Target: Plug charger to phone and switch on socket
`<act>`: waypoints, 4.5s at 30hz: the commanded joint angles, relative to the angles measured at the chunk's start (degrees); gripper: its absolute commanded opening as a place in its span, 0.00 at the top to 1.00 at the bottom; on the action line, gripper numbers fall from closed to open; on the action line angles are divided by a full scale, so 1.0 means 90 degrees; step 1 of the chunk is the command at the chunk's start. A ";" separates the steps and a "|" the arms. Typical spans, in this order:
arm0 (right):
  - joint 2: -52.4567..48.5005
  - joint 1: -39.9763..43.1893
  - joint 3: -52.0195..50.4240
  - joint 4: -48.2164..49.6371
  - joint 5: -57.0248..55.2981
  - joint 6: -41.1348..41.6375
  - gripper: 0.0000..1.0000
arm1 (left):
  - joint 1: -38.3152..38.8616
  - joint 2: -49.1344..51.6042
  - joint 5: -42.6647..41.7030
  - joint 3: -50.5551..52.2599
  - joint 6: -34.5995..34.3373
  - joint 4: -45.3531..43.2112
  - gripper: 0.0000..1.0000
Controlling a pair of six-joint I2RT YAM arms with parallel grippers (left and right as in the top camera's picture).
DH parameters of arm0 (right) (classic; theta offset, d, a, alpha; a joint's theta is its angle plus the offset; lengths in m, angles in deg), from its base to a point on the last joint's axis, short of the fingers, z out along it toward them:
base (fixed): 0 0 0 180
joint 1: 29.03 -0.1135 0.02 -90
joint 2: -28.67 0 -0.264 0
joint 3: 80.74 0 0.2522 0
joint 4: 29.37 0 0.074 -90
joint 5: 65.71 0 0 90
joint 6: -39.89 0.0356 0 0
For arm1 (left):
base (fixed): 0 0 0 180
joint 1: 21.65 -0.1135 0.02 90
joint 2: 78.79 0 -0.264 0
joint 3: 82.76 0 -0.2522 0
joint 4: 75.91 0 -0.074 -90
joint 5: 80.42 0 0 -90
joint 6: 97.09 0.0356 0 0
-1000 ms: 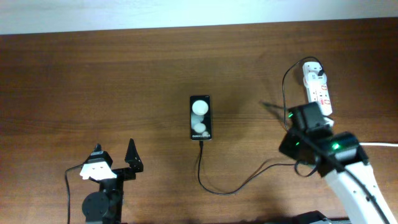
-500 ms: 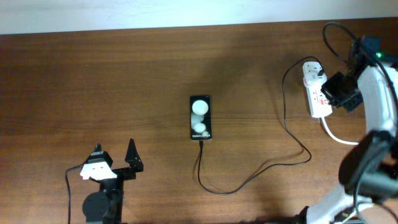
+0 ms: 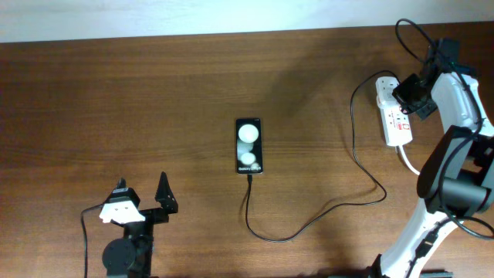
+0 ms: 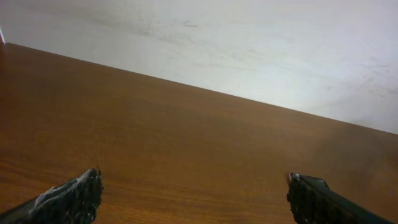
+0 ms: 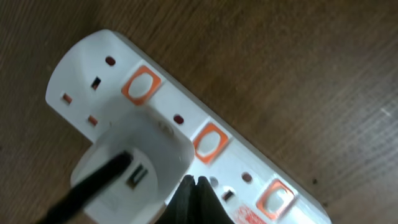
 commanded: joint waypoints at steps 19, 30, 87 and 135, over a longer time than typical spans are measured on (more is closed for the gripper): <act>-0.0624 0.0138 0.0121 0.0435 0.0495 0.0267 0.96 | -0.0041 -0.0032 -0.0024 0.0053 0.0124 -0.0017 0.01; -0.0913 -0.0245 0.0119 0.0168 0.0724 0.0194 0.96 | -0.0041 -0.0032 -0.0027 0.0053 0.0124 -0.0017 0.01; 0.4675 -0.1668 0.0109 -0.4515 -0.0712 -0.0471 0.02 | -0.0039 -0.0027 -0.0024 0.0053 0.0124 -0.0012 0.01; 1.1621 -0.2492 -0.3096 -0.2443 -0.0996 -0.0464 0.01 | -0.0039 -0.0027 -0.0024 0.0053 0.0124 -0.0012 0.01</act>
